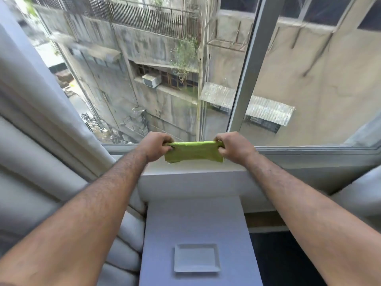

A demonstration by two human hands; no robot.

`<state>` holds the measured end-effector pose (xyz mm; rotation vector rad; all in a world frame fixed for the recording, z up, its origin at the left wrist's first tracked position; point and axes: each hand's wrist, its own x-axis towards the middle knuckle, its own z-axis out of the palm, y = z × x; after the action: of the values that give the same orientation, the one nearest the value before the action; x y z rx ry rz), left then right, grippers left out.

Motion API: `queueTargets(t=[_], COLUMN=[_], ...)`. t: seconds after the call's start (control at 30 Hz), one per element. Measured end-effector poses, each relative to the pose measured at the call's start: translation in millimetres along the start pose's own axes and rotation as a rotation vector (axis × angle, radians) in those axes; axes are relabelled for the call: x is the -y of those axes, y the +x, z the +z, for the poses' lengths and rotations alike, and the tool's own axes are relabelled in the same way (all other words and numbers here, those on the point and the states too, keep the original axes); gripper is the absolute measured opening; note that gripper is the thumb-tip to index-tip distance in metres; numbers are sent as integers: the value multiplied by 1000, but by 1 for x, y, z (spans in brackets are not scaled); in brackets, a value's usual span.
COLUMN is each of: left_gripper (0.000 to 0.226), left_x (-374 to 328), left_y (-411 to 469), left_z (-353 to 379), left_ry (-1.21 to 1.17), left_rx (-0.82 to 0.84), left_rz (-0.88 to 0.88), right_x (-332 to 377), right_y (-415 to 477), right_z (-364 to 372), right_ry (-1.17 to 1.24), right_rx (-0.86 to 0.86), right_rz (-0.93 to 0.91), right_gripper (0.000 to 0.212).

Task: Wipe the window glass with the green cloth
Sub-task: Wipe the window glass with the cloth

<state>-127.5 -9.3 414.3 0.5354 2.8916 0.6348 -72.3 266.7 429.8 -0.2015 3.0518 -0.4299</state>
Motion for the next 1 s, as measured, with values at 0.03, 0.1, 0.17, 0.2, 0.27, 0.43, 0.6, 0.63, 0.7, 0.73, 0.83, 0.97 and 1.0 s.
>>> queueTargets(t=[0.03, 0.1, 0.17, 0.2, 0.27, 0.43, 0.6, 0.63, 0.7, 0.73, 0.83, 0.97, 1.0], left_gripper=[20, 18, 18, 18, 16, 15, 38, 40, 41, 41, 39, 32, 33], left_x=[-9, -27, -43, -51, -67, -103, -143, -150, -162, -166, -176, -186, -186], left_y=[1, 3, 6, 5, 5, 1, -4, -5, -5, -5, -3, 9, 13], left_z=[-22, -66, -104, -123, -159, -234, -303, -314, -336, -346, -379, -425, -434], left_ry=[2, -13, -64, -103, -173, -432, -758, -791, -820, -809, -698, -376, -250], left_rx=[-24, -81, -153, -196, -289, -493, -738, -783, -865, -909, -1017, -1027, -1010], left_rz=[6, 10, 26, 32, 44, 33, 79, 87, 105, 108, 119, 174, 179], right_x=[6, 19, 29, 34, 44, 68, 94, 99, 108, 111, 121, 120, 115], right_y=[1, 4, 7, 6, 4, 2, 5, 7, 11, 14, 20, 27, 30], right_z=[-22, -68, -109, -129, -169, -256, -325, -334, -352, -359, -370, -385, -393], right_ry=[-3, -18, -39, -44, -27, -48, -15, -9, 13, 28, -16, -43, -72], right_rx=[-33, -96, -166, -202, -283, -452, -623, -651, -707, -722, -650, -657, -751], right_rz=[-14, -50, -85, -97, -125, -220, -257, -255, -260, -272, -367, -465, -458], right_gripper=[31, 30, 31, 31, 34, 35, 33, 31, 28, 27, 27, 38, 43])
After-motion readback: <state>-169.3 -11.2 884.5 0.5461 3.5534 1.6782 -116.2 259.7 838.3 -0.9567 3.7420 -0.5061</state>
